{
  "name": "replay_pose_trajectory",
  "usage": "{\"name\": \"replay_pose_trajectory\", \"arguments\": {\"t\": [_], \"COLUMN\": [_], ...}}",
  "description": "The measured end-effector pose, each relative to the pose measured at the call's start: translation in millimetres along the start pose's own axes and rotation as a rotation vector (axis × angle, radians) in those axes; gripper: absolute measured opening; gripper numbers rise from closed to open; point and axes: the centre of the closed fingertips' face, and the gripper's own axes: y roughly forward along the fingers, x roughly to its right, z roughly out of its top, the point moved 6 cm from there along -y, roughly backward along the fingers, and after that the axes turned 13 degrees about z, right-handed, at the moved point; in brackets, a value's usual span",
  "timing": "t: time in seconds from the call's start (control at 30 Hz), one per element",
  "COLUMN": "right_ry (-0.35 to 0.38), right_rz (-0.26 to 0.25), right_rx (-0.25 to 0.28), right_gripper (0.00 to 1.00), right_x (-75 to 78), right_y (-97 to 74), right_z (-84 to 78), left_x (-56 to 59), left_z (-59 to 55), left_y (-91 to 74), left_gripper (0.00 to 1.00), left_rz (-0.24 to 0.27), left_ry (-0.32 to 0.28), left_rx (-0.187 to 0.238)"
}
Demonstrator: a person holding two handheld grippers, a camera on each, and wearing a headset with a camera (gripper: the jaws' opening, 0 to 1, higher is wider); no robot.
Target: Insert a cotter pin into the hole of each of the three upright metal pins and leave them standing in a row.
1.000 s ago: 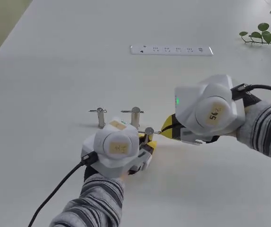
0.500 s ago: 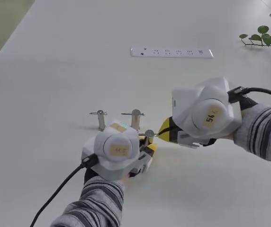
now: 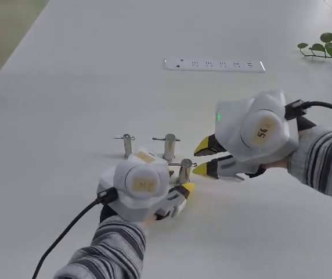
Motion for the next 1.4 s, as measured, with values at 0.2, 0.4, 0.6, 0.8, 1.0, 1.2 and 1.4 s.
{"name": "replay_pose_trajectory", "arguments": {"t": [0.2,0.4,0.6,0.8,1.0,1.2,1.4], "right_ry": [0.077,0.112,0.140,0.163,0.162,0.158,0.181], "right_rz": [0.044,0.069,0.088,0.109,0.117,0.118,0.108], "right_rx": [0.044,0.063,0.066,0.079,0.078,0.080,0.090], "right_gripper": [0.15,0.15,0.15,0.11,0.09,0.09,0.09], "right_x": [3.5,4.8,7.9,5.8,3.6,4.6,9.9], "right_y": [9.2,17.6,23.8,28.5,28.8,29.0,21.9], "right_z": [2.4,4.3,2.2,2.3,2.5,2.5,-1.3], "left_x": [-3.0,-9.3,-17.9,-21.3,-25.7,-32.0,-41.3], "left_z": [3.6,3.3,4.2,7.3,8.3,6.0,5.1], "left_y": [-11.0,-21.6,-33.7,-45.2,-56.0,-63.9,-72.8], "left_gripper": [0.38,0.42,0.48,0.53,0.58,0.64,0.68], "left_rz": [-0.021,-0.043,-0.035,-0.034,-0.029,0.007,0.037], "left_ry": [0.008,-0.047,-0.044,-0.053,-0.084,-0.049,-0.043], "left_rx": [0.013,0.012,0.026,0.045,0.059,0.064,0.058]}}
